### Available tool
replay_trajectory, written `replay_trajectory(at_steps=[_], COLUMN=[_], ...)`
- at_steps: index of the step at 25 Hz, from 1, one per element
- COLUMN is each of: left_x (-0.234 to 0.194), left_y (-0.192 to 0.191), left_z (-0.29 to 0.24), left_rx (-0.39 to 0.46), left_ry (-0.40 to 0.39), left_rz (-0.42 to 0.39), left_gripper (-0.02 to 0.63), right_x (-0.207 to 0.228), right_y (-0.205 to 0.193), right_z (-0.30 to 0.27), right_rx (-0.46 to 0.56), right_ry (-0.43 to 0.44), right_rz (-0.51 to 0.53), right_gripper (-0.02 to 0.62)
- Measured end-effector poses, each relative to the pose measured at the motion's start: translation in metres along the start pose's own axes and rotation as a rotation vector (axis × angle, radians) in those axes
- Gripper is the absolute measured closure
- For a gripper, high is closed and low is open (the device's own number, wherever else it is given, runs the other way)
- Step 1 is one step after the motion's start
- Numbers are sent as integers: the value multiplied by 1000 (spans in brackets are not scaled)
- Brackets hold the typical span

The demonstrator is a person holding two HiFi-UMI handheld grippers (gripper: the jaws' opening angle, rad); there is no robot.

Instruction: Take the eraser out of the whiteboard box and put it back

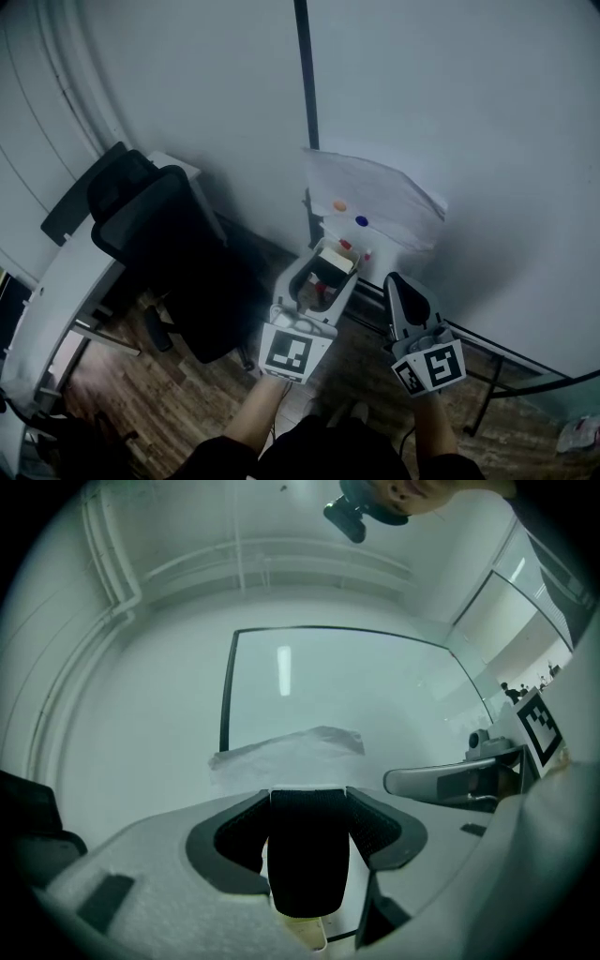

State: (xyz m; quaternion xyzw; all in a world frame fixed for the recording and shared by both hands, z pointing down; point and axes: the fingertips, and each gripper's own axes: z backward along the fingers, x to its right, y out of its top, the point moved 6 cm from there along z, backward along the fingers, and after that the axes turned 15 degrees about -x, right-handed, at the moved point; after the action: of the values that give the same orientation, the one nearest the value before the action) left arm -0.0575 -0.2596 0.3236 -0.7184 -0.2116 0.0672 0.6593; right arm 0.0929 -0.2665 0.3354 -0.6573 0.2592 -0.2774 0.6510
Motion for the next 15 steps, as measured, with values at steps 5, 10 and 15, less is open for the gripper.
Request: replay_trajectory(at_steps=[5, 10, 15], left_x=[-10, -15, -17], left_y=[-17, -34, -43], left_z=[-15, -29, -38], left_rx=[-24, -52, -62], left_ry=[-20, -39, -49], left_rz=[30, 62, 58], left_gripper=[362, 361, 361], right_x=[3, 6, 12], right_y=[-13, -27, -37], right_z=[-15, -25, -29], right_rx=[-30, -53, -70], right_ry=[-9, -16, -24], right_rz=[-26, -52, -65], right_gripper=[592, 592, 592])
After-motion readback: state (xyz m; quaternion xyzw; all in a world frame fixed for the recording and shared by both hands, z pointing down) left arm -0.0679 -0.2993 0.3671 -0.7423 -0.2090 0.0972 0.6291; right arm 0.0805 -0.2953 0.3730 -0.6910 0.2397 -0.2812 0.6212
